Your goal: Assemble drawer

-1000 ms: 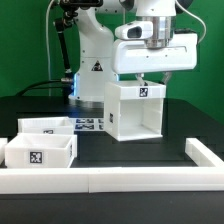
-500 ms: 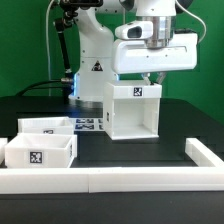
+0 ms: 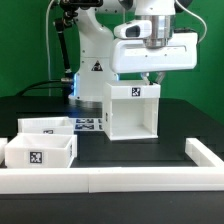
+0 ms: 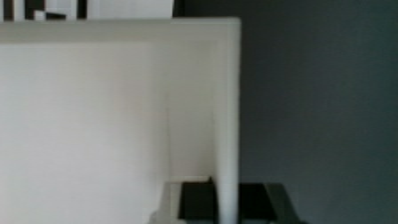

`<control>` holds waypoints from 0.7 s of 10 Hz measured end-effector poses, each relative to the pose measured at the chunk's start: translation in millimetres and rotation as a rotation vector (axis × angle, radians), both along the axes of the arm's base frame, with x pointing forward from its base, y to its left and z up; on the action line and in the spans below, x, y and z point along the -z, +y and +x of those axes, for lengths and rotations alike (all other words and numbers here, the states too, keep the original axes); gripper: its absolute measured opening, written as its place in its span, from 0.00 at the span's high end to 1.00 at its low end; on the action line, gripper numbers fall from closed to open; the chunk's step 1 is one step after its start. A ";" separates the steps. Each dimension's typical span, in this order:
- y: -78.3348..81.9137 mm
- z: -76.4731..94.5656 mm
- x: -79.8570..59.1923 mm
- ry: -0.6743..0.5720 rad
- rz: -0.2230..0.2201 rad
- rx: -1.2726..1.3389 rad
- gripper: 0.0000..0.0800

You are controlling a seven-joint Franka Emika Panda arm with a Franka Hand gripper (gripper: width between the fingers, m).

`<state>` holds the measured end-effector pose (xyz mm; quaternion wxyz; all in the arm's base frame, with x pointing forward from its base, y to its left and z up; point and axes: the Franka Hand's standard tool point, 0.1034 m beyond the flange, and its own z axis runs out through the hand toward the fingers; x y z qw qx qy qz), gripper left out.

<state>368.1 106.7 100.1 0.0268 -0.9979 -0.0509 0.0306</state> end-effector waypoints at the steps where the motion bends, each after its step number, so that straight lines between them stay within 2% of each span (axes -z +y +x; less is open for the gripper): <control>1: -0.7 3.6 0.1 -0.002 0.002 0.005 0.95; 5: -2.1 24.5 -3.1 -0.006 -0.016 0.091 0.95; 7: -0.4 40.8 2.1 -0.013 -0.012 0.138 0.95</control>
Offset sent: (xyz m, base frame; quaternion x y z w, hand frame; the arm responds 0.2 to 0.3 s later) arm 0.0268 -0.0015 0.0051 -0.0387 -0.0098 0.0475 0.9981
